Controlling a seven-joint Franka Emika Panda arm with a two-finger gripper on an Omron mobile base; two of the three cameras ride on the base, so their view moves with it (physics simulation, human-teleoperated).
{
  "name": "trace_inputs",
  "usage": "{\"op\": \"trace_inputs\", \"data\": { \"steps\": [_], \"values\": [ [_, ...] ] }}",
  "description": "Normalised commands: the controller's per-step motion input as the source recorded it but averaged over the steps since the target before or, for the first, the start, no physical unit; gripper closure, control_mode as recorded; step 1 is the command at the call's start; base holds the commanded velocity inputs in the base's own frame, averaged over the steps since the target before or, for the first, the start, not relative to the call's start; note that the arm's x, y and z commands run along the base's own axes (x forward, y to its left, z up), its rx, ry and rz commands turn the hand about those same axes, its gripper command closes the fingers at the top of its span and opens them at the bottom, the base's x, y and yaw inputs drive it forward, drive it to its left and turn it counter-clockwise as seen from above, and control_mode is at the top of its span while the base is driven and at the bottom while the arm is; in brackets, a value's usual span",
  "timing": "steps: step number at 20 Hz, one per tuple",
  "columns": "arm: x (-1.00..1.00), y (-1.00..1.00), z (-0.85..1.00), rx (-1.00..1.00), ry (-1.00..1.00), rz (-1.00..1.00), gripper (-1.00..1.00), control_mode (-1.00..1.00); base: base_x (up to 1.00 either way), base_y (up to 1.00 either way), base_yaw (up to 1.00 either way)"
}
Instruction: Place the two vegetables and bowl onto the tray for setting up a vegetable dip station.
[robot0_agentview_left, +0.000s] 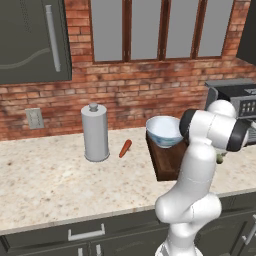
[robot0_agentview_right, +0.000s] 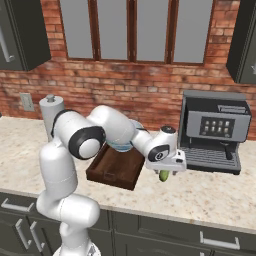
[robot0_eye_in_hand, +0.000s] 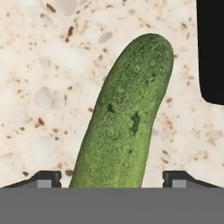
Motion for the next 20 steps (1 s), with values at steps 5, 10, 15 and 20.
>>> {"op": "trace_inputs", "data": {
  "steps": [5,10,15,20],
  "values": [
    [-0.03,-0.09,0.07,0.01,0.00,0.01,1.00,-1.00,0.00,0.00,0.00],
    [-0.12,-0.11,0.21,0.01,0.03,0.03,1.00,-1.00,0.00,0.00,0.00],
    [-0.26,-0.07,0.37,0.04,0.00,0.10,1.00,-1.00,0.00,0.00,0.00],
    [-0.37,-0.01,0.33,0.05,-0.01,0.08,1.00,-1.00,0.00,0.00,0.00]
  ]
}}
